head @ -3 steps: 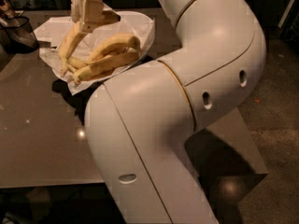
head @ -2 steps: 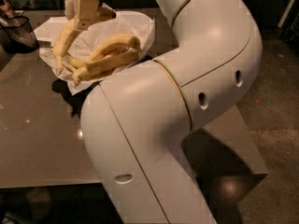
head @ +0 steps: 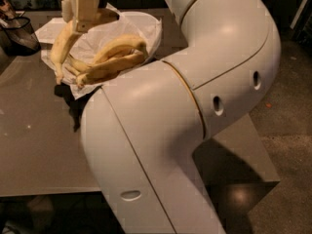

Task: Pick banana from white bowl

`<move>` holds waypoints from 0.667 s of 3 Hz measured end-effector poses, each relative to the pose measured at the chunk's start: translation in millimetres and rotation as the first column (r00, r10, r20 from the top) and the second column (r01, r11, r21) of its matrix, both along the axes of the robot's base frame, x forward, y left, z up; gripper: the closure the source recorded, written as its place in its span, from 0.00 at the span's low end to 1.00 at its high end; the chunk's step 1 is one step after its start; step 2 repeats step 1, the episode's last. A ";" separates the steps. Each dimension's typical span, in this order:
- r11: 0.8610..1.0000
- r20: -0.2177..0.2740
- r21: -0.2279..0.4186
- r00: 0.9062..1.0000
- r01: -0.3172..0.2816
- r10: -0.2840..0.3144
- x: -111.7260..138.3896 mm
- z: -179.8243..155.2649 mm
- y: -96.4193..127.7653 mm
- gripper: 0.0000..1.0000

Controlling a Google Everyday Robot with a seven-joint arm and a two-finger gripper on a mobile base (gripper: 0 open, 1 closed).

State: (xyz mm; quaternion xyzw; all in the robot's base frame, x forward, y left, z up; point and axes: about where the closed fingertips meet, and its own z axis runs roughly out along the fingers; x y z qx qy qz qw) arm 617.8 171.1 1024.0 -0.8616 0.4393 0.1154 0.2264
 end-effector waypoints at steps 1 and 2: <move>1.000 0.000 0.001 1.000 0.001 -0.001 0.4 -0.3 0.4 1.00; 1.000 0.000 0.001 1.000 0.001 -0.001 0.4 -0.3 0.4 1.00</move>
Offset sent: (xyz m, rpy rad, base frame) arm 0.0000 0.0000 0.0000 0.0000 0.0000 0.0000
